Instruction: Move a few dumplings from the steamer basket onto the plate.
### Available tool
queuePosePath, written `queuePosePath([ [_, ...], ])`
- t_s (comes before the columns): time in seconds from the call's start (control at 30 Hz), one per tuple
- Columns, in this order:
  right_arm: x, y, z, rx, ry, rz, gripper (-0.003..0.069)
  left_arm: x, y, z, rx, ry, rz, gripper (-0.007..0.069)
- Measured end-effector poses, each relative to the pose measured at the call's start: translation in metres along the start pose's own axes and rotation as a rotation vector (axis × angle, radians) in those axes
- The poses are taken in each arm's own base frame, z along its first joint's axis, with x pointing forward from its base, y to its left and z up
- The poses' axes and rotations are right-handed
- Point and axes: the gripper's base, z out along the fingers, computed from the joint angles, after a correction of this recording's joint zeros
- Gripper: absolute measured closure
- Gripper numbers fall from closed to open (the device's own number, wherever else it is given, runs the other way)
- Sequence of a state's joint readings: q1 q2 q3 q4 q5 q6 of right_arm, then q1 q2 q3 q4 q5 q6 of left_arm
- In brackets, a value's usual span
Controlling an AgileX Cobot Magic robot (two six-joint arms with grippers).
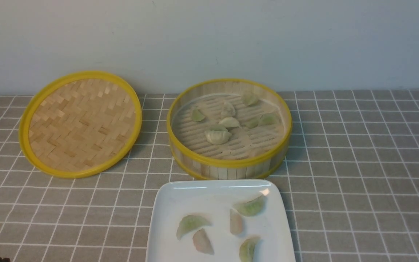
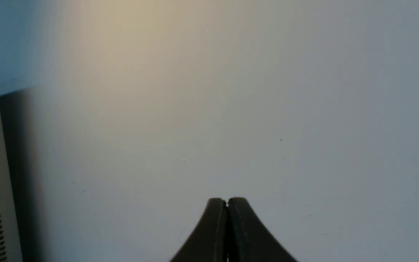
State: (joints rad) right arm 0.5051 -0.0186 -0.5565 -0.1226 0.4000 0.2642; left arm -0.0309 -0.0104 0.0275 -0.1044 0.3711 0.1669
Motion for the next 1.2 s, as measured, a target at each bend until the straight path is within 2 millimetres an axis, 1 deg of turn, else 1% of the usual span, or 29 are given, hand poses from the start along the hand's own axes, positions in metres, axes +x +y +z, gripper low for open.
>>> queuePosePath([
  [0.03,0.001,0.0,0.0,-0.002,0.003,-0.004,0.0673,0.0,0.0,0.0,0.0,0.0,0.0,0.0629],
  [0.1,0.012,0.002,0.003,-0.03,0.033,-0.062,0.0673,0.0,0.0,0.0,0.0,0.0,0.0,0.0629],
  [0.33,0.036,0.002,0.009,-0.055,0.107,-0.095,0.0673,0.0,0.0,0.0,0.0,0.0,0.0,0.0629],
  [0.4,0.047,0.0,0.01,-0.046,0.138,-0.112,0.0673,0.0,0.0,0.0,0.0,0.0,0.0,0.0629],
  [0.43,0.049,0.0,0.011,-0.044,0.142,-0.113,0.0673,0.0,0.0,0.0,0.0,0.0,0.0,0.0629],
  [0.5,0.07,-0.005,0.013,0.025,0.203,-0.158,0.0673,0.0,0.0,0.0,0.0,0.0,0.0,0.0629],
  [0.53,0.072,-0.006,0.013,0.033,0.207,-0.161,0.0673,0.0,0.0,0.0,0.0,0.0,0.0,0.0629],
  [0.67,0.113,-0.02,0.013,0.238,0.323,-0.204,0.0673,0.0,0.0,0.0,0.0,0.001,0.0,0.0629],
  [0.73,0.131,-0.028,0.01,0.327,0.371,-0.21,0.0673,0.0,0.0,0.0,0.0,0.001,0.0,0.0629],
  [0.77,0.143,-0.032,0.008,0.366,0.406,-0.208,0.0673,0.0,0.0,0.0,0.0,0.001,0.0,0.0629],
  [0.9,0.179,-0.044,-0.003,0.475,0.518,-0.197,0.0673,0.0,0.0,0.0,0.0,0.001,0.001,0.0629],
  [0.97,0.184,-0.046,-0.005,0.501,0.536,-0.194,0.0673,0.0,0.0,0.0,0.0,0.002,0.001,0.0629],
  [1.2,0.184,-0.048,-0.006,0.544,0.529,-0.199,0.0673,0.0,0.0,0.0,-0.002,0.003,0.001,0.0629],
])
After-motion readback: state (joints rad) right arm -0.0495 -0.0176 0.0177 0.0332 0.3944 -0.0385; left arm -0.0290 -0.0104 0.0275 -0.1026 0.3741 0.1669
